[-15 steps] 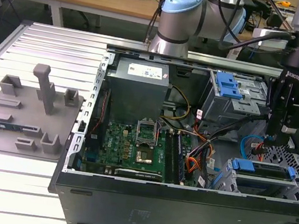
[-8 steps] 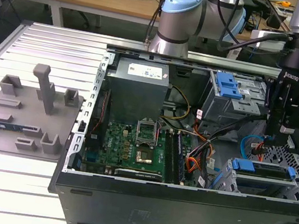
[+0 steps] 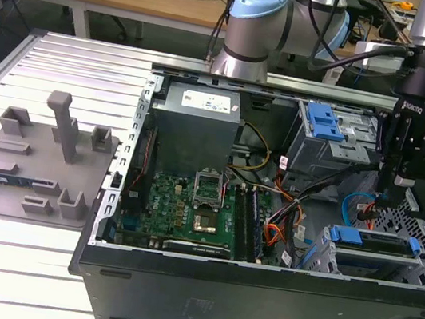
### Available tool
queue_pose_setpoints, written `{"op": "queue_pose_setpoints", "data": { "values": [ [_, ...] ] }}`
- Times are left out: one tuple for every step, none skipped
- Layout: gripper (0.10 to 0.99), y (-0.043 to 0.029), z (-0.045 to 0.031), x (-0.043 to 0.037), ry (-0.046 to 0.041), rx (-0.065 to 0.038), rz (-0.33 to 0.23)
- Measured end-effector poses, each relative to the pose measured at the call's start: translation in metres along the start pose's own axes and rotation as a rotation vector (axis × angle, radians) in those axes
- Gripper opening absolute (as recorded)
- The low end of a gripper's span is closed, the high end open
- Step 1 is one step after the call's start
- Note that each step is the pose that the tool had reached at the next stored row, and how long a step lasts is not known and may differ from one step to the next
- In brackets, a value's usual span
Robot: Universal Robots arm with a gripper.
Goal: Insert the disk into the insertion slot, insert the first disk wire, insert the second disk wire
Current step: 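Insert the first disk wire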
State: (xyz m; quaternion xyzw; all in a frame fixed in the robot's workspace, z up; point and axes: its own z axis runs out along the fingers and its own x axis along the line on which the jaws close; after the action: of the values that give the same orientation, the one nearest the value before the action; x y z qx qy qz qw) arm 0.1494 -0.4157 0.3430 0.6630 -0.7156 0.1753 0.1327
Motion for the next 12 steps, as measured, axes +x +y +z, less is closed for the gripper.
{"op": "queue_pose_setpoints", "data": {
  "values": [
    [0.255, 0.0000, 0.0001, -0.0002, 0.0003, 0.000, 0.000],
    [0.255, 0.0000, 0.0002, -0.0004, 0.0007, 0.000, 0.000],
    [0.255, 0.0001, 0.0003, -0.0006, 0.0012, 0.000, 0.000],
    [0.255, 0.0001, 0.0004, -0.0007, 0.0018, 0.000, 0.000],
    [0.255, 0.0001, 0.0004, -0.0010, 0.0035, 0.000, 0.000],
    [0.255, 0.0001, 0.0004, -0.0012, 0.0050, 0.000, 0.000],
    [0.255, 0.0002, 0.0004, -0.0013, 0.0063, 0.001, 0.000],
    [0.243, 0.0002, 0.0004, -0.0013, 0.0093, 0.001, 0.000],
    [0.243, 0.0002, 0.0005, -0.0013, 0.0103, 0.001, 0.000],
    [0.165, 0.0001, 0.0005, -0.0014, 0.0109, 0.001, 0.000],
    [0.165, 0.0002, 0.0006, -0.0014, 0.0112, 0.001, 0.000],
    [0.165, 0.0001, 0.0006, -0.0014, 0.0114, 0.001, -0.001]
  ]
}}
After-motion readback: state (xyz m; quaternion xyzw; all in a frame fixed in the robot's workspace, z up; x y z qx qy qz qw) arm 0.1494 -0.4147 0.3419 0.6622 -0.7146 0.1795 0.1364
